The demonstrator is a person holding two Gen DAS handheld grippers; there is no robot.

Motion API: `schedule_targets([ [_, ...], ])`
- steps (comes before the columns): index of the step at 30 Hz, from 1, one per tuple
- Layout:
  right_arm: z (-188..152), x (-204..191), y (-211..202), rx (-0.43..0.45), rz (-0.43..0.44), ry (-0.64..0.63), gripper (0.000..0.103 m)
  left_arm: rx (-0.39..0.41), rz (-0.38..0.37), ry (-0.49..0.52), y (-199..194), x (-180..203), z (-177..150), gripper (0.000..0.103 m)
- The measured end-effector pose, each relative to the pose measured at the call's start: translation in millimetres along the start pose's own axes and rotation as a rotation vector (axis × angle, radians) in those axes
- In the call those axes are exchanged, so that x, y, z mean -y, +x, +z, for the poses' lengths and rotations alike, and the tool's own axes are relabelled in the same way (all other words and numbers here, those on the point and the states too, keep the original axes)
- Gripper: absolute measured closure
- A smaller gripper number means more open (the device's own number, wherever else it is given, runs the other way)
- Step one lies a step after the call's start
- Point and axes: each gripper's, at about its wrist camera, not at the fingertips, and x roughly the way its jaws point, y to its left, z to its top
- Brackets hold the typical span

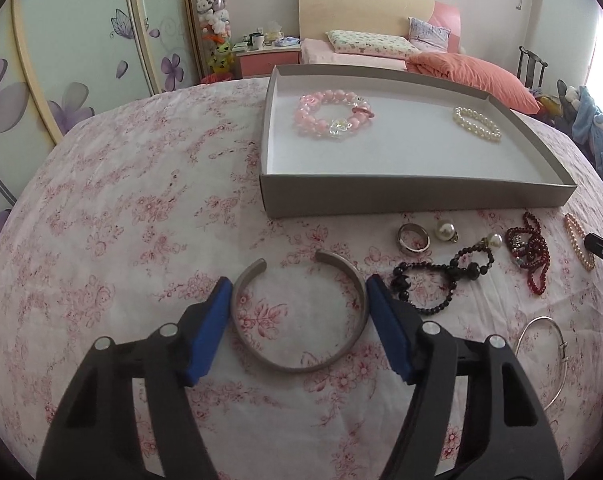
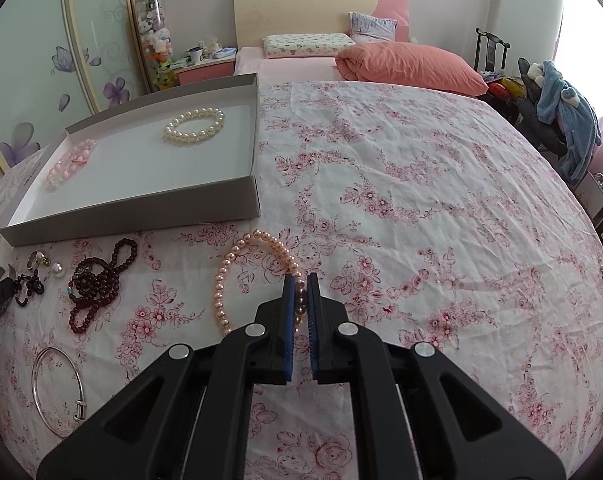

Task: Organize jewelry
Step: 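Grasp the silver cuff with left tool while right tool grasps pink pearl bracelet, then lower the silver cuff and pink pearl bracelet into the tray, open both tools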

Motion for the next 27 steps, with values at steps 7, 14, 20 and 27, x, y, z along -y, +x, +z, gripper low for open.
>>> schedule_targets([
  [7,0.5,0.3,0.1,-0.001,0.002,0.001,0.096,0.0,0.0,0.0,-0.1,-0.2,-0.3,0.036],
  [14,1.4,3.7,0.2,-0.002,0.023,0.017,0.096,0.0,0.0,0.0,0.0,-0.3,-0.2,0.036],
  [20,1.3,5.2,0.1,-0.002,0.029,0.021,0.096,0.0,0.0,0.0,0.0,-0.3,-0.3,0.036],
  [27,1.7,5.6,0.1,-0.002,0.035,0.025,0.096,0.0,0.0,0.0,0.0,-0.4,-0.4,0.036],
])
